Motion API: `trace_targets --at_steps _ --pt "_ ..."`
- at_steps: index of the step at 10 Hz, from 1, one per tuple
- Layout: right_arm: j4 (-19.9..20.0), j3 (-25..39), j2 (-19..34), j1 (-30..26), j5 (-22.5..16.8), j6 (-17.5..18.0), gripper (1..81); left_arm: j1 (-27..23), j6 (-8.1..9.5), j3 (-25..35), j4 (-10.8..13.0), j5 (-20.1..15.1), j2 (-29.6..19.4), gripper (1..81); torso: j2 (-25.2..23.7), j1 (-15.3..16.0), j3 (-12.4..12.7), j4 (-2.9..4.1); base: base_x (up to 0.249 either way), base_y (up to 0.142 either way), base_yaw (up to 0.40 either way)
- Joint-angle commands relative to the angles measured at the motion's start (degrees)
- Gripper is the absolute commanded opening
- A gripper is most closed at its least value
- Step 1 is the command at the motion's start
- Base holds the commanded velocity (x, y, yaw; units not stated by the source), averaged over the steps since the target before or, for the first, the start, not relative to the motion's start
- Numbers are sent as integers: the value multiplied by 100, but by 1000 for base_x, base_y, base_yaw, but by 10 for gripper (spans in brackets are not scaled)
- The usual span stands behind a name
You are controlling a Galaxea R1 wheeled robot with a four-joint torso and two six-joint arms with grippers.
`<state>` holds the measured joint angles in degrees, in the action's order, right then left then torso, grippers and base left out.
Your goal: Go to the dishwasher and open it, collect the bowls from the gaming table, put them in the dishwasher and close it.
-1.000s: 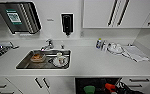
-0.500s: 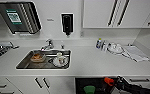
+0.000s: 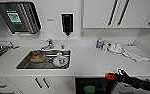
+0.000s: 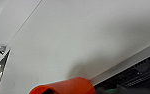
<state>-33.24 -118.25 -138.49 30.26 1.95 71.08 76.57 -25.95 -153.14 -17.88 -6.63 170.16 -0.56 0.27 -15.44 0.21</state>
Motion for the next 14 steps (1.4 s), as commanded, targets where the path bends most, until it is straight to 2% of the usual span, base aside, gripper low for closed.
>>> trace_targets --at_steps 1,6,10,11,14 --pt "134 -31 178 -603 -63 28 811 -181 -50 12 -22 -400 1 811 0 0 -2 0 0 0 0" --pt "90 565 555 -629 -99 28 811 -182 -50 12 13 -383 89 811 0 0 -2 0 0 0 0" --pt "64 1367 1391 -138 235 20 811 -173 -50 -23 22 -312 151 811 0 0 -2 0 0 0 0" --pt "99 1437 1540 -111 534 20 811 -173 -50 -32 22 -312 177 811 0 0 -2 0 0 0 0" --pt "99 1543 1690 -50 570 20 811 -173 -50 -41 22 -312 221 811 0 0 -2 0 0 0 0"
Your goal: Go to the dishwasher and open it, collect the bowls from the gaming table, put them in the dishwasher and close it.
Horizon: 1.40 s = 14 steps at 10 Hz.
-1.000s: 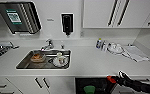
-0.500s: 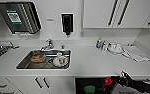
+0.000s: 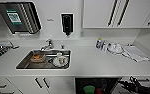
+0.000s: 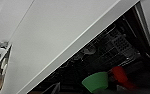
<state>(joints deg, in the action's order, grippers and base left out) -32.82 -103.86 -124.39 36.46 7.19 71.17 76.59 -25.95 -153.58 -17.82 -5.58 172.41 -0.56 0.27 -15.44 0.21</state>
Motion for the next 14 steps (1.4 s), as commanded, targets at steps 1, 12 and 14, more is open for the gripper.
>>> trace_targets --at_steps 1,12,14 --pt "30 70 298 -618 28 11 811 -175 -50 -5 16 -409 4 811 0 0 0 0 0 0 0" --pt "-550 1273 1247 1763 -623 -77 811 -175 99 -120 -204 550 -207 811 0 0 0 0 0 0 0" --pt "-550 1194 1098 2229 -623 -77 811 -175 117 -340 -371 550 -216 811 0 0 0 0 0 0 0"
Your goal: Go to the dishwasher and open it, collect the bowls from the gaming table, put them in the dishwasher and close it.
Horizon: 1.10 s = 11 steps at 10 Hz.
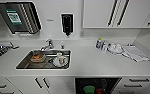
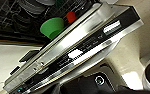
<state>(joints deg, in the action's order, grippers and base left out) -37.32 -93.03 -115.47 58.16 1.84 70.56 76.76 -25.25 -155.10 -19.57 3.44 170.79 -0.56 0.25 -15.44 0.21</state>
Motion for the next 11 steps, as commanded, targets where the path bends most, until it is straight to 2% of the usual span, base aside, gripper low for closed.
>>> trace_targets --at_steps 1,4,7,8,9,11 --pt "-109 -21 40 270 -87 -25 811 -192 37 -240 -214 -353 -62 811 0 0 0 0 0 0 0" --pt "-302 -590 -679 788 -70 -25 811 -192 37 -240 -197 -361 -89 811 0 0 0 0 0 0 0" --pt "-382 -1382 -1331 1150 325 -33 811 -192 37 -249 -197 -353 -97 811 -2 -2 0 0 0 0 0" --pt "-512 -1654 -1559 1255 326 -33 811 -192 37 -249 -179 -361 -106 811 -2 -2 0 0 0 0 0" --pt "-575 -1823 -1701 1334 326 -33 811 -192 29 -249 -179 -361 -106 811 -575 368 0 0 0 0 0" --pt "-760 -2210 -2070 1536 404 -33 811 -192 29 -249 -162 -361 -114 811 -651 411 0 0 0 0 0"
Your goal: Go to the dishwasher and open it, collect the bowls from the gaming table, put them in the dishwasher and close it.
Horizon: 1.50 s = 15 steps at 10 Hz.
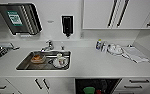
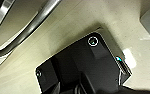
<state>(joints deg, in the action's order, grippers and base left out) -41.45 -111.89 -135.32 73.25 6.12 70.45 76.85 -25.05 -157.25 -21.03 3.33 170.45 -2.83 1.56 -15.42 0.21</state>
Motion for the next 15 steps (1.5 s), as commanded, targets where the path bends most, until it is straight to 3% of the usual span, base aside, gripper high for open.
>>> trace_targets --at_steps 1,12,13,15 --pt "-382 -376 -147 106 203 -22 811 -201 9 -34 -15 -350 -81 811 -573 369 0 0 0 0 0" --pt "-716 -1326 -877 247 135 -14 811 -201 9 -34 -50 -342 -54 811 -2859 1786 11 0 0 0 0" --pt "-1002 -1422 -903 265 40 -14 811 -201 9 -34 -50 -342 -46 811 -3082 1924 11 0 0 0 0" --pt "-1137 -1633 -947 282 21 39 811 -201 9 -34 -50 -342 -54 811 -3480 2171 13 0 0 0 0"
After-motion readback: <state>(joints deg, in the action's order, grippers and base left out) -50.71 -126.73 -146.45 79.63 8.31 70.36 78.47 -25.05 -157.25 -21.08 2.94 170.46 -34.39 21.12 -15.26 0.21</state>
